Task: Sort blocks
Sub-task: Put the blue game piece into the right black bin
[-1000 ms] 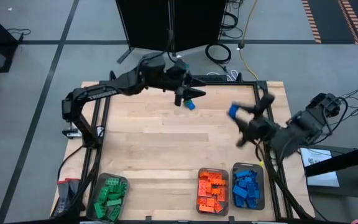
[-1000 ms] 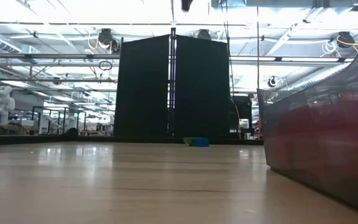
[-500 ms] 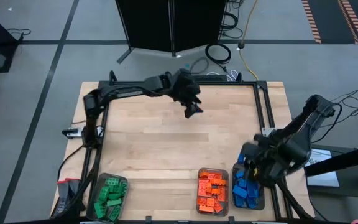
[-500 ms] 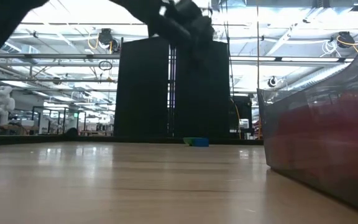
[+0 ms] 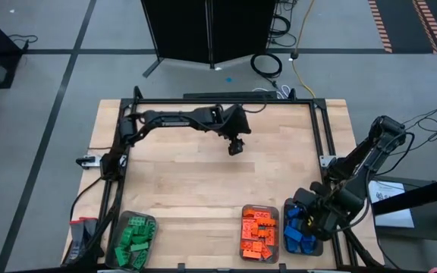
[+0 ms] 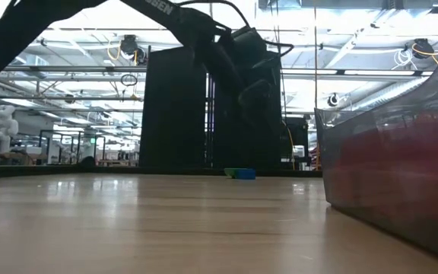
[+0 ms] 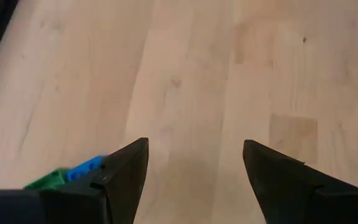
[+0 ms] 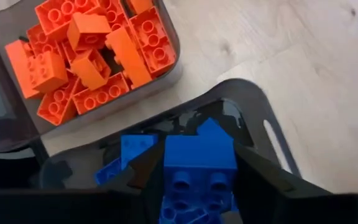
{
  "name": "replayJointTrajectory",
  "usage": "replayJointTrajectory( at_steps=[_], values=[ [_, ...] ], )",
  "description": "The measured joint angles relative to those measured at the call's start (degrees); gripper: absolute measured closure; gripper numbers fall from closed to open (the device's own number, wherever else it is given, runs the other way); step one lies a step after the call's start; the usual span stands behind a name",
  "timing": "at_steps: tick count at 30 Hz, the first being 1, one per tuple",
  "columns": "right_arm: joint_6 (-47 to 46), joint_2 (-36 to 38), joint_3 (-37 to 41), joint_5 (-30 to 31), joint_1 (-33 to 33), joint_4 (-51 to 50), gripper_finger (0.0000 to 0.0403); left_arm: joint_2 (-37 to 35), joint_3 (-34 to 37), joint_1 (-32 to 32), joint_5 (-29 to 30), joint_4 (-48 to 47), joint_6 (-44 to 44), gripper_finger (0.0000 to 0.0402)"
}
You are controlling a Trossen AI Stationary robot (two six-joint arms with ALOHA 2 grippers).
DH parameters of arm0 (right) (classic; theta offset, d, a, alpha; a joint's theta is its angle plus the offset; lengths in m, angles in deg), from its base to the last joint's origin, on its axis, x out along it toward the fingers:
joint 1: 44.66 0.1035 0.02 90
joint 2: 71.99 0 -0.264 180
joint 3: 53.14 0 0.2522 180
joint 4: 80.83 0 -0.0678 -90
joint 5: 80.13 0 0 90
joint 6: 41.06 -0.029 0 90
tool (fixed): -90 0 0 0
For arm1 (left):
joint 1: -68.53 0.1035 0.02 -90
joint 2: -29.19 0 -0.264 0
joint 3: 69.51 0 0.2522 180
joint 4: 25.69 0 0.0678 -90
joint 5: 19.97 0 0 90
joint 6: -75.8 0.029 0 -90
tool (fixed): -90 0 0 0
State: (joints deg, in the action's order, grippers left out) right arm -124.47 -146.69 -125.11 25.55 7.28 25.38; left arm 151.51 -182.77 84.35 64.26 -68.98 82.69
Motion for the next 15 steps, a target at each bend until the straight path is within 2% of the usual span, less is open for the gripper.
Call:
replayJointTrajectory(
  at_steps=[8,15],
  values=[
    [3.67,0.00,0.00,-1.24,0.07,-0.02,0.0241,-0.22,-0.02,-0.03,2.65,-6.40,-0.26,0.0139],
    [5.05,0.00,0.00,-4.24,0.46,-0.15,0.0238,-0.37,-0.02,-0.05,2.63,-10.88,4.46,0.0139]
  ],
)
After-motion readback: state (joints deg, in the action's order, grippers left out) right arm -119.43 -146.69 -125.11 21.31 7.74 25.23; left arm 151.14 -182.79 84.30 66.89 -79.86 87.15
